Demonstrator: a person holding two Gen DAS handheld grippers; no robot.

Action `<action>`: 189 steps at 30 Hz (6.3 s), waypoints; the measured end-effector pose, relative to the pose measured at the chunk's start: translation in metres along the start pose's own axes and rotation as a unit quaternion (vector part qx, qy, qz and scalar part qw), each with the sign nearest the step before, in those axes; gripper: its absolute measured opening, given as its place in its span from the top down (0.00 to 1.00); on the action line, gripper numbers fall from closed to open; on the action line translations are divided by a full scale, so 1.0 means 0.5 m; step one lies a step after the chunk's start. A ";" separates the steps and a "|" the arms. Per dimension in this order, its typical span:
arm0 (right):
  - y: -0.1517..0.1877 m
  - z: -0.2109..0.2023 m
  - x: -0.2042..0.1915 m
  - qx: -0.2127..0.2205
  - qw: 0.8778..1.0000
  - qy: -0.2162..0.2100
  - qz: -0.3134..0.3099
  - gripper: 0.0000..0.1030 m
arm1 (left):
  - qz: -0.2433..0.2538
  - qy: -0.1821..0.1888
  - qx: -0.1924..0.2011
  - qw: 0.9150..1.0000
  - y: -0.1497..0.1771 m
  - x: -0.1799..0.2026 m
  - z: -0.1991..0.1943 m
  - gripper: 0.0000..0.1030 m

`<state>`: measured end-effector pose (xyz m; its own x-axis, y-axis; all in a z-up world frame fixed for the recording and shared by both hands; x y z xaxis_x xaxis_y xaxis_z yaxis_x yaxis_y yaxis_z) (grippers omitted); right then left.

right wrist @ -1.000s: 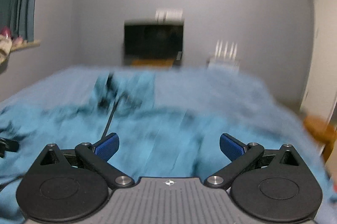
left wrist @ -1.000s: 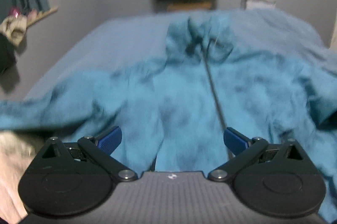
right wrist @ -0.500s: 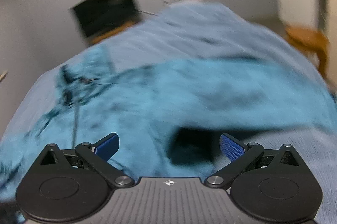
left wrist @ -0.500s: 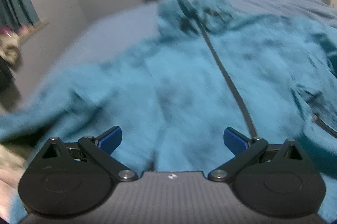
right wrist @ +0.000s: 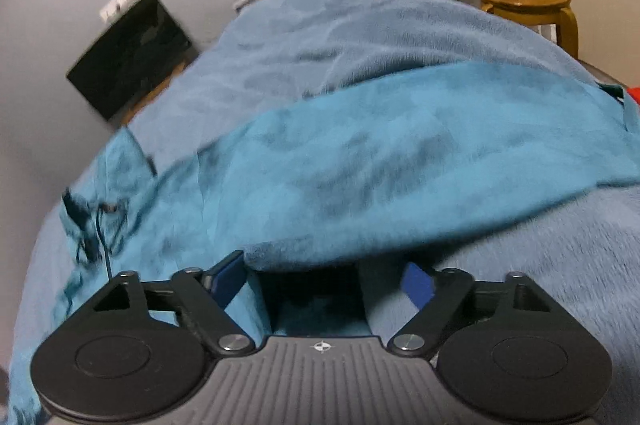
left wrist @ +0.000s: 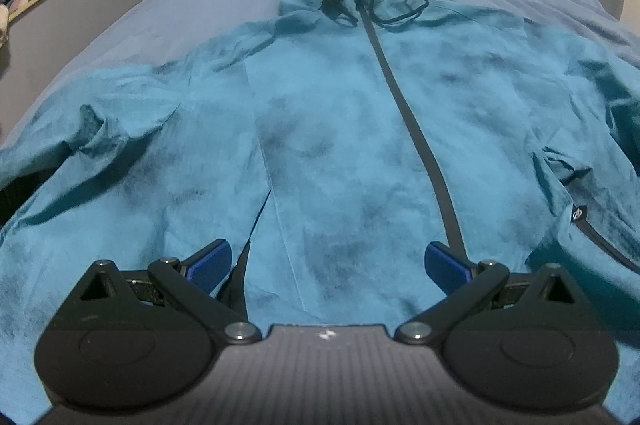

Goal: Fold large clothes

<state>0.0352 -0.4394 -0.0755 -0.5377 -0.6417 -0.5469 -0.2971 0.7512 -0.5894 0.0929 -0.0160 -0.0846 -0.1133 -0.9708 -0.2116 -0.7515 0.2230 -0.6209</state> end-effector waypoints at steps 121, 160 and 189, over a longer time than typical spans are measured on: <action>0.019 0.147 -0.071 -0.052 0.985 -0.123 -0.112 0.17 | 0.044 0.058 0.196 0.978 -0.220 0.142 -0.087 0.95; 0.117 0.246 -0.066 -0.113 0.969 -0.010 -0.222 0.21 | -0.119 -0.070 -0.019 0.990 -0.083 -0.135 0.192 0.92; 0.111 0.141 -0.159 0.025 0.945 -0.034 -0.324 0.07 | -0.357 -0.127 0.149 0.914 -0.057 -0.544 -0.107 0.17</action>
<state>0.1171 -0.3576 -0.1064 -0.2042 -0.9741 -0.0974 -0.5081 0.1905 -0.8400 0.1101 0.2369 0.0309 0.5188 -0.8352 0.1823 -0.3614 -0.4075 -0.8386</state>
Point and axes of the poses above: each gripper's, at about its wrist camera, not at the fingertips, and z roughly the way its jaws point, x to its right, y to its underside, the point moved 7 cm from there along z, roughly the way its jaws point, and after that the axes turned 8 degrees about -y, right-handed, at the moved point
